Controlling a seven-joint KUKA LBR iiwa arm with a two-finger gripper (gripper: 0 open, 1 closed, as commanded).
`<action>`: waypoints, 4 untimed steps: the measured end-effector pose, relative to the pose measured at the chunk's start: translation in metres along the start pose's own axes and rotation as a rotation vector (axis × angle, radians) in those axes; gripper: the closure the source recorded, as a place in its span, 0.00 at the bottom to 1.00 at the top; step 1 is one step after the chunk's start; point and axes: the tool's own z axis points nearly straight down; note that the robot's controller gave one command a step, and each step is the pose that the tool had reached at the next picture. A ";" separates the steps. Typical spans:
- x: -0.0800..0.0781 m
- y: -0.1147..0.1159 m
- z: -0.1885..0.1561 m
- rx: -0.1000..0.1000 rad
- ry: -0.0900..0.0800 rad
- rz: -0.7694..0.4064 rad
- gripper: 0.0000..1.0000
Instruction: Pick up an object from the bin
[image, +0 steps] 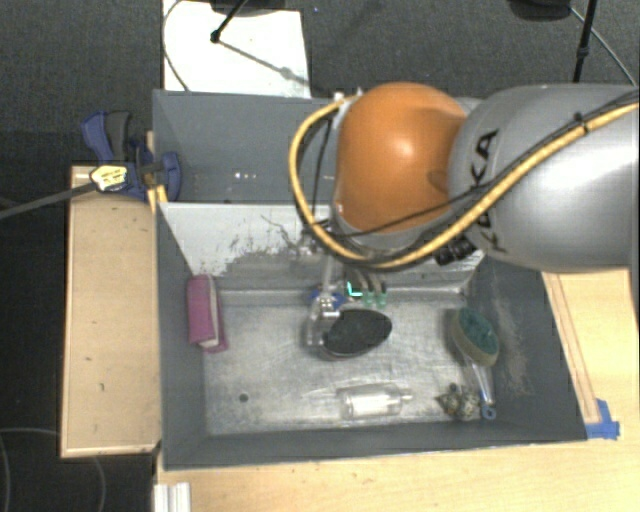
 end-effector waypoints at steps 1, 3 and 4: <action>0.010 -0.048 0.124 0.002 0.000 0.277 0.00; 0.065 -0.149 0.140 0.002 -0.005 0.156 0.00; 0.049 -0.205 0.149 0.001 -0.010 0.008 0.00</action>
Offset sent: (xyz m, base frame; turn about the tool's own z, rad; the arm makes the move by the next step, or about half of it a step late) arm -0.0088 -0.0463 -0.1208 0.2764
